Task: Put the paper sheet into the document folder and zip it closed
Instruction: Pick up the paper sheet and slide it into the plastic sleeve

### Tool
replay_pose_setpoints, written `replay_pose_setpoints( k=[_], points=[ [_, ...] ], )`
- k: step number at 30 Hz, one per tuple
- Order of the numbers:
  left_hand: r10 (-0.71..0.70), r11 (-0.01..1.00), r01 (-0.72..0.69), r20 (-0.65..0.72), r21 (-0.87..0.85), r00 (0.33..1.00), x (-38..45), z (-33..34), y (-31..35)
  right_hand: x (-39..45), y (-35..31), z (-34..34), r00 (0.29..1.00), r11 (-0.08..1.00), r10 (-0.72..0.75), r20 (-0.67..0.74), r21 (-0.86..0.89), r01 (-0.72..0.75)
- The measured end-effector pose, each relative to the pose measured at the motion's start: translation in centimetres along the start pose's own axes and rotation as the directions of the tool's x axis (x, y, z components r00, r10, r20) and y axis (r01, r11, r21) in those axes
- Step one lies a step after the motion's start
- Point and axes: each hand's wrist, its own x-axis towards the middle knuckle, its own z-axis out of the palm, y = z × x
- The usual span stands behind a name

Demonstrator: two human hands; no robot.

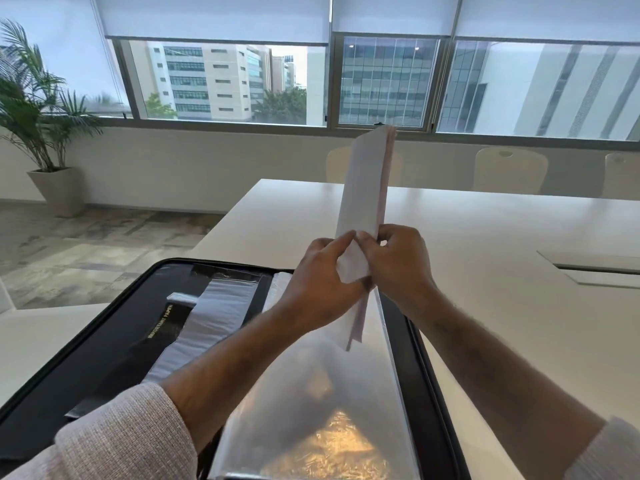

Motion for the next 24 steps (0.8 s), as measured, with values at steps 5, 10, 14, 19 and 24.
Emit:
replay_pose_setpoints(
  k=[5, 10, 14, 19, 24],
  points=[
    [-0.050, 0.997, 0.045, -0.076, -0.065, 0.996, 1.4, -1.5, -2.0, 1.7, 1.6, -0.2, 0.992, 0.989, 0.129, -0.013, 0.068, -0.128],
    [-0.054, 0.986, 0.071, -0.113, 0.153, 0.992, 3.0, -2.6, -7.5, 2.9, 3.3, -0.4, 0.974, 0.971, 0.200, -0.102, 0.153, -0.184],
    [-0.072, 0.951, 0.085, -0.054, 0.297, 0.996, 3.5, -1.8, -11.7, 3.3, 4.7, -0.3, 0.953, 0.953, 0.248, -0.172, 0.217, -0.209],
    [-0.151, 0.909, 0.145, -0.016, 0.391, 0.988, 3.8, 0.4, -14.9, 4.0, 6.2, -0.1, 0.931, 0.919, 0.305, -0.200, 0.318, -0.232],
    [-0.102, 0.887, 0.131, -0.087, 0.444, 0.991, 3.6, 1.4, -16.1, 4.2, 7.5, 0.7, 0.896, 0.864, 0.384, -0.225, 0.431, -0.262]
  ],
)
